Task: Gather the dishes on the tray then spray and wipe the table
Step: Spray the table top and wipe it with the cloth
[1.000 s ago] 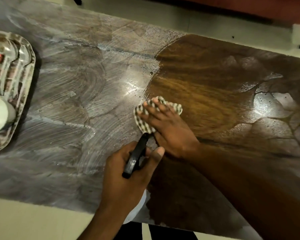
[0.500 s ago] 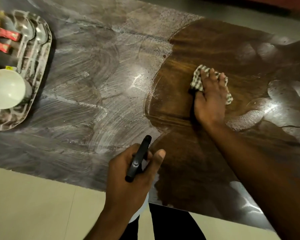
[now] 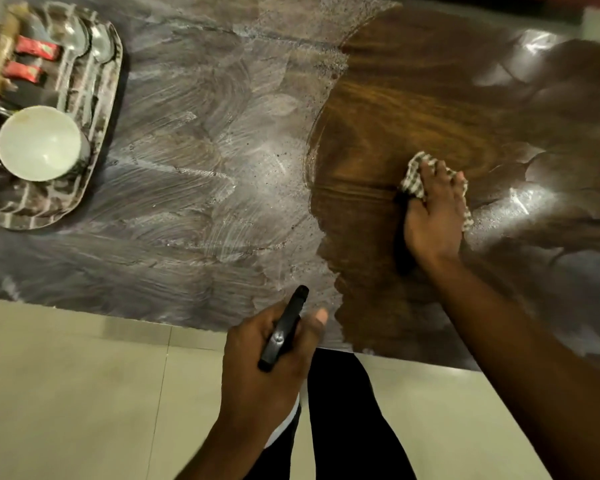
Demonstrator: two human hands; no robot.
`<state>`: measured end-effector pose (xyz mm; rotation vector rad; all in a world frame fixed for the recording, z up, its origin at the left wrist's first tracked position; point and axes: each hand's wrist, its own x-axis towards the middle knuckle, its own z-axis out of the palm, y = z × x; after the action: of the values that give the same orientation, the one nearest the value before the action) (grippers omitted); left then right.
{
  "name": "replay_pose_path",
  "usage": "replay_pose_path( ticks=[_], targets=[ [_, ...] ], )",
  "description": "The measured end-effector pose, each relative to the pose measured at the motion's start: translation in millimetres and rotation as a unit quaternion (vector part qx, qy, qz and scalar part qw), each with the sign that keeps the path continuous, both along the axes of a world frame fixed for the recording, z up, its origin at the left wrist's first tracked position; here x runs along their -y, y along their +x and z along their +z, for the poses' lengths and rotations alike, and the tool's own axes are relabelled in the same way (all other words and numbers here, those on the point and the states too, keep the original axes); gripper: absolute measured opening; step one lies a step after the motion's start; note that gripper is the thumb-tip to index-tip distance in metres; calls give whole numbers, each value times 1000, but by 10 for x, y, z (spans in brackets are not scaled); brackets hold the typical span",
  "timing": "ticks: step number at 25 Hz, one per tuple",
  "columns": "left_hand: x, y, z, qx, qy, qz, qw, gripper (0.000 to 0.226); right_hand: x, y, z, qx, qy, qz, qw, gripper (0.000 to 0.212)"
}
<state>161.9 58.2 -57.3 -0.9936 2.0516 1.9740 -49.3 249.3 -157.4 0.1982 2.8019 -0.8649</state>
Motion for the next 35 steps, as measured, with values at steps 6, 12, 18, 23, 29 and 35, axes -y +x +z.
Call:
replay_pose_path(
  ticks=[6, 12, 18, 23, 29, 35],
  targets=[
    [-1, 380, -118, -4, -66, -24, 998, 34, 171, 1027, 0, 3, 61, 438, 897, 76],
    [22, 667, -247, 25, -79, -22, 996, 53, -463, 1239, -59, -34, 31, 124, 991, 72],
    [30, 989, -364, 26, -102, -64, 992, 39, 399, 1890, -52, -28, 24, 78, 996, 71],
    [83, 1213, -378, 19, -124, -46, 991, 52, -145, 2142, 20, -32, 72, 458, 885, 69],
    [79, 1429, -298, 26, -101, -28, 994, 39, 73, 2408, -70, -32, 46, -45, 997, 69],
    [136, 1489, -217, 26, -108, 9, 994, 45, 795, 2441, 16, -26, 61, 442, 895, 70]
  ],
)
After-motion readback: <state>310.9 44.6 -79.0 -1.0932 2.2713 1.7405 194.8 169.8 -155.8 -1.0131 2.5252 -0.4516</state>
